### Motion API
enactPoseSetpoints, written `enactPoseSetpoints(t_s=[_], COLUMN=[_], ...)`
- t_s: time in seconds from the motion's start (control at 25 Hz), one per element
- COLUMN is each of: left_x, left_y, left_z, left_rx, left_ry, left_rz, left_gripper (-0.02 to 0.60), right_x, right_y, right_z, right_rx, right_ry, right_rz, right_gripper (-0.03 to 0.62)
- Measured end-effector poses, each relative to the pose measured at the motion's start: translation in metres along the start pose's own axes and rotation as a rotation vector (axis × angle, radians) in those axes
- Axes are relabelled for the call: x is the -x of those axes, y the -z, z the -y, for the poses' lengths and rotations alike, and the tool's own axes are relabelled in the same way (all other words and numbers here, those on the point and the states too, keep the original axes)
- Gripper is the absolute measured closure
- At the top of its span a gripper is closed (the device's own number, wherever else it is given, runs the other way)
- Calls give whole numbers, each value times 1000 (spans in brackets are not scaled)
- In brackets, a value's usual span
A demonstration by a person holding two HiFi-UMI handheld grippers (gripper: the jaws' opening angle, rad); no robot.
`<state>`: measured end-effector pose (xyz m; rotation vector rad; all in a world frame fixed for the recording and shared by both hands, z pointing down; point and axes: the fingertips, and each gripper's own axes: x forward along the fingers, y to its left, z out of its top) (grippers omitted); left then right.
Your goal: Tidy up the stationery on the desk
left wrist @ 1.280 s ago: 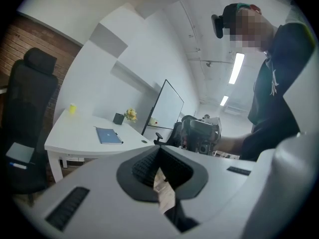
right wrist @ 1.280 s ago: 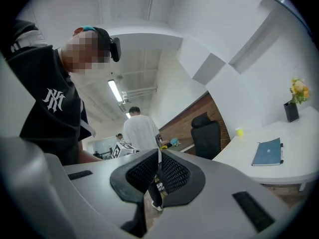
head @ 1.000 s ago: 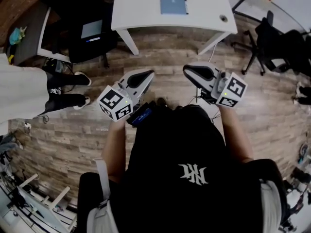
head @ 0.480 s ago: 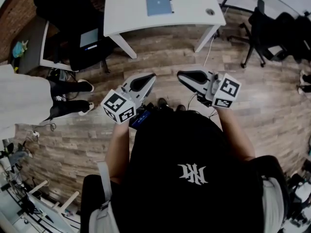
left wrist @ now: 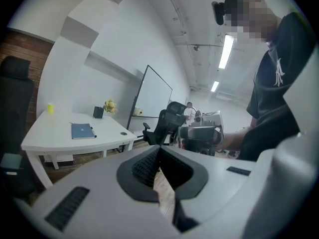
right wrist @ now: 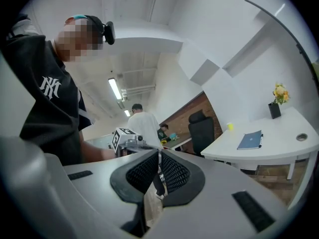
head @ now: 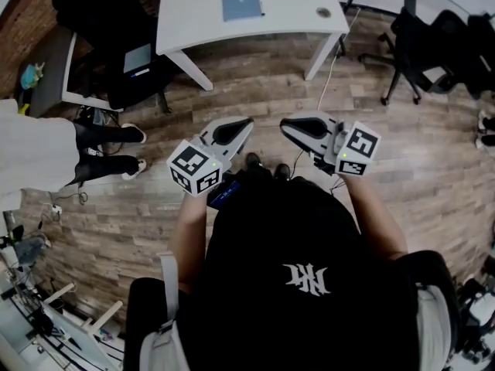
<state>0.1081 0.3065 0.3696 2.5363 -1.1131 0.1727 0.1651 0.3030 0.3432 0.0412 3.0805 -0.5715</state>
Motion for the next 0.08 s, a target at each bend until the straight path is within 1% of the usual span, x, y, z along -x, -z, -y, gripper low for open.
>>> enactPoseSetpoints(t_s=[0.08], left_x=[-8], left_y=[7], left_z=[11], left_rx=[4], left_ry=[4], left_rz=[-10], left_gripper=[578], right_x=[13], right_y=[12], right_z=[-2], right_rx=[-12], right_ry=[-4], right_rz=[-23], right_gripper=[549])
